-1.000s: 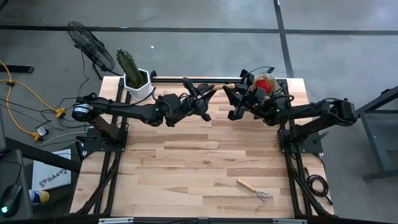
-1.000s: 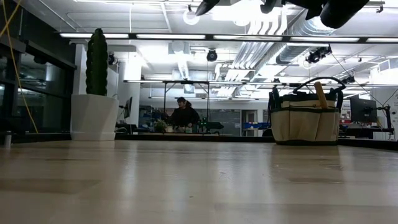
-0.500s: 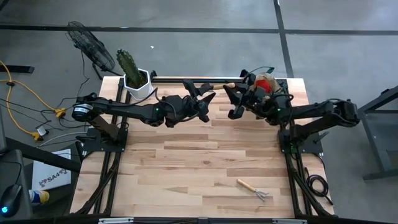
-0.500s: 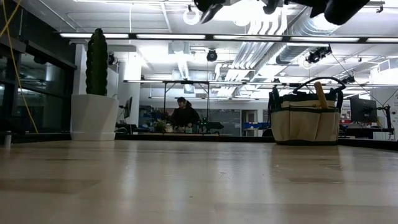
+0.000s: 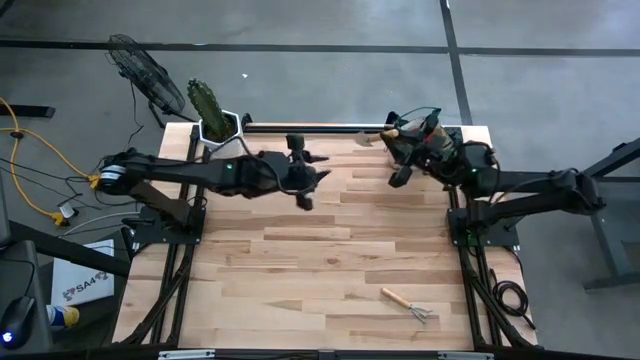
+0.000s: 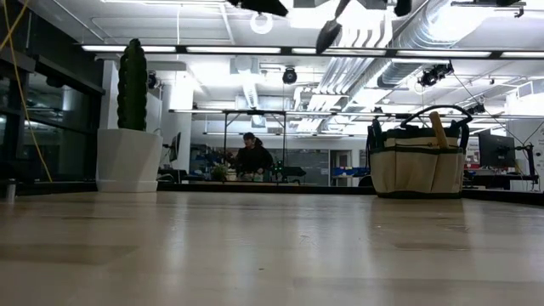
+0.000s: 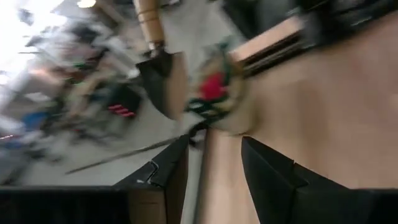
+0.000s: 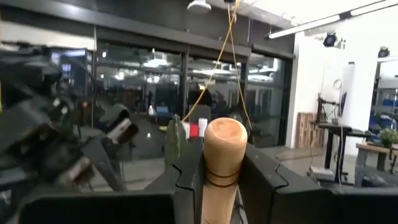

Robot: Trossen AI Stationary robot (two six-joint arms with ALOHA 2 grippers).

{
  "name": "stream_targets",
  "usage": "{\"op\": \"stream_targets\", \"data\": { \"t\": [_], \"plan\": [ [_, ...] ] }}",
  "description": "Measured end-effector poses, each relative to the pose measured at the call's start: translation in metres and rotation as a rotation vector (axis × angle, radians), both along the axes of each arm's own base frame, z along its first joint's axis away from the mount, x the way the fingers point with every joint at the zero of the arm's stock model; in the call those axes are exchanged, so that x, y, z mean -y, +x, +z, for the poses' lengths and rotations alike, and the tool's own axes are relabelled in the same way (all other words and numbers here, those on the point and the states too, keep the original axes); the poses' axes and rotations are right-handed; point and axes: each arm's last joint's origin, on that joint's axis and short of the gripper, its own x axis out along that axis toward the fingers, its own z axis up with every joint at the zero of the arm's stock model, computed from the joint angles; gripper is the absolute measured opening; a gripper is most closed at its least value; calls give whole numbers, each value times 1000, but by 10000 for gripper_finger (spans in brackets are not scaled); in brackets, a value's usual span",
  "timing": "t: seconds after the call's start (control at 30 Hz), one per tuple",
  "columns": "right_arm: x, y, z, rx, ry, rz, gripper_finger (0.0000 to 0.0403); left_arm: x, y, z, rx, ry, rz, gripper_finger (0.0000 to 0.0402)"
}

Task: Pick & Place Garden tools in Gardening bag
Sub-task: Put the brown trowel into the gardening bag

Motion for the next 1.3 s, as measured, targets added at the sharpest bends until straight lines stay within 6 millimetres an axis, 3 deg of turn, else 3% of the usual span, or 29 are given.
{"op": "stream_targets", "data": {
  "t": [0.33,0.63,0.87,1.07,1.3],
  "plan": [
    [-5,-33,-8,-226,26,12,61,-11,-41,-3,-187,-410,-301,143],
    [-7,-39,-33,-554,-46,35,61,-21,-67,-48,-189,-618,-465,143],
    [-8,-47,-53,-798,-70,47,61,-15,-86,-89,-147,-704,-572,143],
    [-7,-56,-65,-968,-76,5,61,-13,-93,-109,-136,-768,-606,143],
    [-3,-63,-66,-1015,-112,-48,61,-12,-95,-121,-132,-783,-600,143]
  ]
}}
